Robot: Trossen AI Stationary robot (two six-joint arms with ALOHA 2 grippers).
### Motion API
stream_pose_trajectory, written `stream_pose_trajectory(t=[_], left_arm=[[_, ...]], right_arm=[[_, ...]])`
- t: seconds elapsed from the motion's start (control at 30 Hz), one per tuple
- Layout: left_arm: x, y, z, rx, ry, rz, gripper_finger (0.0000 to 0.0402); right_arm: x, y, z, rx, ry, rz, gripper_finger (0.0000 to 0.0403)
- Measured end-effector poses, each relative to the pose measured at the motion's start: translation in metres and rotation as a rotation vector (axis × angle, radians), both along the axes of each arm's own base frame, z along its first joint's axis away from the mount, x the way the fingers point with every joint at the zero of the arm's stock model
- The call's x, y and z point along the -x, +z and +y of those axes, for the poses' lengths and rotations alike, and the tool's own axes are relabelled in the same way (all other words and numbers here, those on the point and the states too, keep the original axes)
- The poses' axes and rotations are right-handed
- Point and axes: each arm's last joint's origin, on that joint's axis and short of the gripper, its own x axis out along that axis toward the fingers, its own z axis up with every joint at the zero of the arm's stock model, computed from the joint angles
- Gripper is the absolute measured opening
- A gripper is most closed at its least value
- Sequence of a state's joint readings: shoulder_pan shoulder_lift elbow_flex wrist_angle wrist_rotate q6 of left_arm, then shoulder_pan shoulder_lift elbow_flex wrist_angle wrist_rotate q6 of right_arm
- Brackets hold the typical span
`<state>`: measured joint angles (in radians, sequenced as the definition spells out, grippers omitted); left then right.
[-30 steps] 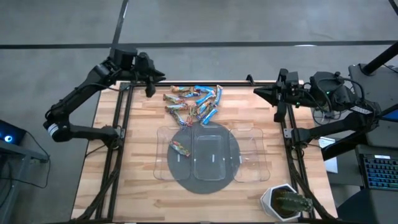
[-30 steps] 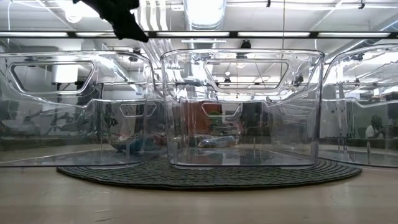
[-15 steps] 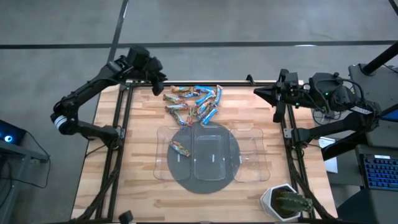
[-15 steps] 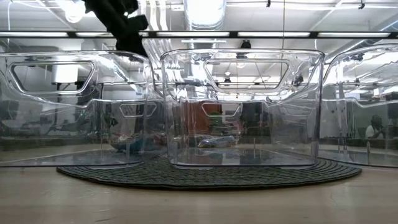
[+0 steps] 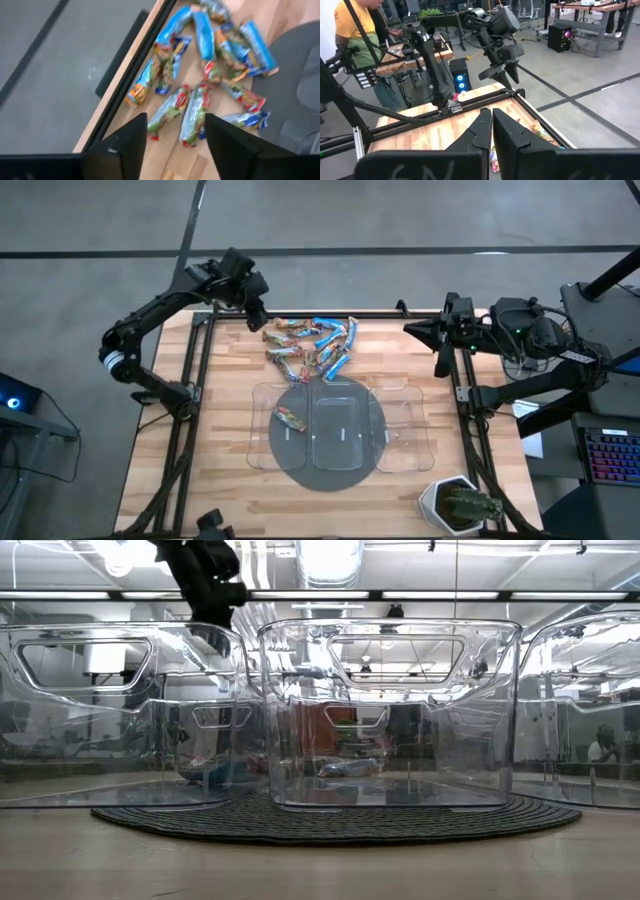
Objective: Pick and place Granola Bars by type
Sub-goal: Put the red granola bar into the left transparent bin
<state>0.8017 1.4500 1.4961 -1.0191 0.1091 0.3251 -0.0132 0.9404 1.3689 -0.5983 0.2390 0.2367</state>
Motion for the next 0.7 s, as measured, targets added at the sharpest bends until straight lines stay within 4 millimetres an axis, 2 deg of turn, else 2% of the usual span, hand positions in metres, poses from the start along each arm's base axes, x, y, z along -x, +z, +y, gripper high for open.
stream_pose_trajectory(t=[0.27, 0.57, 0.7], left_arm=[[-0.017, -0.016, 0.019, 0.062, -0.063, 0.178, 0.0223], [-0.029, -0.035, 0.027, 0.021, -0.297, 0.332, 0.0225], [-0.035, -0.047, 0.033, 0.028, -0.342, 0.371, 0.0225]], right_arm=[[-0.002, -0.001, 0.000, 0.000, 0.000, 0.005, 0.0008], [-0.002, -0.001, 0.000, -0.018, -0.003, 0.000, 0.0008], [-0.002, -0.001, 0.000, -0.025, -0.004, -0.002, 0.0008]])
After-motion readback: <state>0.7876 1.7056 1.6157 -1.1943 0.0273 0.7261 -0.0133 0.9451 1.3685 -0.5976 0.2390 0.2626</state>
